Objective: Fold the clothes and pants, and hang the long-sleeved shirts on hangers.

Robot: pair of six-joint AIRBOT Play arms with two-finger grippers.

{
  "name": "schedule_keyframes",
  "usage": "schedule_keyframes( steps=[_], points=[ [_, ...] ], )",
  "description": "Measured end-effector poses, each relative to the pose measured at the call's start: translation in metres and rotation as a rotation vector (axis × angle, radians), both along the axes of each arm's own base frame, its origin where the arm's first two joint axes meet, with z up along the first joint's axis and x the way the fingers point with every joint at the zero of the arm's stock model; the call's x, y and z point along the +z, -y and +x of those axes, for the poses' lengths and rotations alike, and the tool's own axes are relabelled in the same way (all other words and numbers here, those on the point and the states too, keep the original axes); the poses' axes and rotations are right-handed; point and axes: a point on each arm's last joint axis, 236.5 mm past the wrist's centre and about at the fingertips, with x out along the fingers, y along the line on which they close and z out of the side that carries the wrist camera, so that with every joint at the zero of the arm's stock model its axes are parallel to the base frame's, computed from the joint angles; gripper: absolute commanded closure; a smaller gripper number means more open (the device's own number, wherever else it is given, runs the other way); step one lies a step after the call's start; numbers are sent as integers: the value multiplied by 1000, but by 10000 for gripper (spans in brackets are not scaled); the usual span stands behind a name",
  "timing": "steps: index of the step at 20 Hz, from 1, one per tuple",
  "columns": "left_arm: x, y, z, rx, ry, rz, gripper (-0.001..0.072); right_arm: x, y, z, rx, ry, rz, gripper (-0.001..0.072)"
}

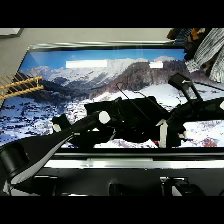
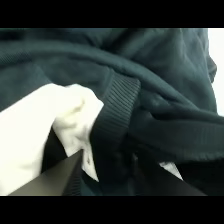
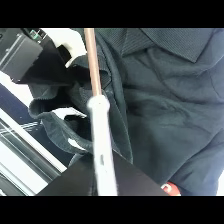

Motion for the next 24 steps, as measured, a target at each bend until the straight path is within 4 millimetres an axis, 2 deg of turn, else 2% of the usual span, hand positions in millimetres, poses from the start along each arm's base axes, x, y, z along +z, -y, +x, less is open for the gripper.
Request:
schedule_keyframes(
  steps=[1,3,4,5,10,12,18,24],
  points=[
    [-3,0,2,5,0,2,387,0,0,0,-3,-2,2,672],
    [-7,1,4,16,2,4,576,0,0,0,-11,-6,6,672],
    [-9,1,7,23,7,4,590,0,-1,-1,-16,-9,10,672],
    [-9,1,8,29,10,3,678,0,-1,-1,-21,-14,12,672],
    [-5,-3,19,53,24,-3,683,-2,-1,-8,-41,-53,21,673],
    [3,-15,28,50,42,7,683,-1,-1,-14,-65,-75,29,673],
    [30,-67,75,62,98,41,683,3,-4,-42,-177,-181,69,673],
    [46,-88,95,40,139,56,683,-2,-27,-61,-188,-266,57,674]
  ],
)
